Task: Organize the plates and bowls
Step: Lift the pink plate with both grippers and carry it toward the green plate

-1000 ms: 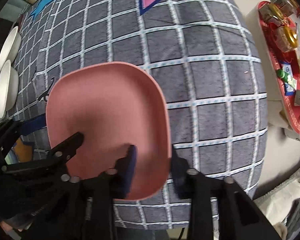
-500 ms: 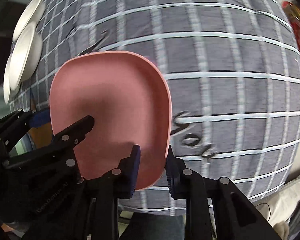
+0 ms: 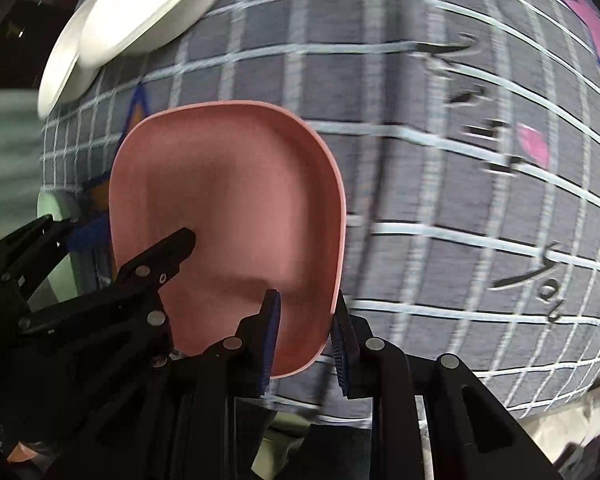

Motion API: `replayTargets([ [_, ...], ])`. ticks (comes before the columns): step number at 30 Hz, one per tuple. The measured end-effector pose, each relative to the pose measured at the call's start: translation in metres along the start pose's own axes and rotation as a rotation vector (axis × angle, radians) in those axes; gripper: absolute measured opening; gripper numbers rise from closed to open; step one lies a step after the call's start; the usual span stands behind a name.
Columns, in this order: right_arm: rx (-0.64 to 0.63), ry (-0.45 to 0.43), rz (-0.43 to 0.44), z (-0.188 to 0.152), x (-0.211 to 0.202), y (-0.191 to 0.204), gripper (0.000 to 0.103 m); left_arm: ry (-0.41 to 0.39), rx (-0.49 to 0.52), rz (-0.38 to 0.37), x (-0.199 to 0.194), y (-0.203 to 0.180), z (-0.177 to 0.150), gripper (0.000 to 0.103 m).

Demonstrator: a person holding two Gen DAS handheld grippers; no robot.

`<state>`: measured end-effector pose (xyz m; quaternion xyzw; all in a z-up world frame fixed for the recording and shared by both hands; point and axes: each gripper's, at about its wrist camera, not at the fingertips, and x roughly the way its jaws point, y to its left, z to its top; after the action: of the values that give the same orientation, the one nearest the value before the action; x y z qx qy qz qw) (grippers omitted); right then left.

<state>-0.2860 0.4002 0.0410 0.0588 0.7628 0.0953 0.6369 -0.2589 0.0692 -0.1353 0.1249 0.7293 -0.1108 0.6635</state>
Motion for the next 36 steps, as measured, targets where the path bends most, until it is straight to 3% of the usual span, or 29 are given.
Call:
replayTargets([
  [7, -0.047, 0.013, -0.044, -0.006, 0.017, 0.077, 0.027, -0.022, -0.016, -0.019, -0.002, -0.008, -0.011, 0.053],
  [11, -0.032, 0.014, -0.051, -0.006, 0.02, 0.099, 0.027, -0.026, -0.016, -0.031, -0.004, -0.013, -0.014, 0.052],
  [14, -0.027, 0.02, -0.056, -0.008, 0.018, 0.116, 0.027, -0.036, -0.023, -0.041, -0.013, 0.006, -0.018, 0.052],
  [17, -0.041, 0.015, -0.062, -0.007, -0.001, 0.115, 0.027, -0.054, -0.033, -0.043, -0.029, 0.029, -0.012, 0.052],
  [24, -0.086, -0.019, -0.074, 0.029, -0.046, 0.152, 0.027, -0.107, -0.064, -0.037, -0.072, 0.066, 0.005, 0.052],
  [27, -0.112, -0.036, -0.079, 0.024, -0.078, 0.161, 0.027, -0.128, -0.084, -0.037, -0.091, 0.086, 0.016, 0.052],
  [36, -0.177, -0.096, -0.093, 0.05, -0.125, 0.233, 0.027, -0.18, -0.128, -0.007, -0.134, 0.136, 0.002, 0.052],
])
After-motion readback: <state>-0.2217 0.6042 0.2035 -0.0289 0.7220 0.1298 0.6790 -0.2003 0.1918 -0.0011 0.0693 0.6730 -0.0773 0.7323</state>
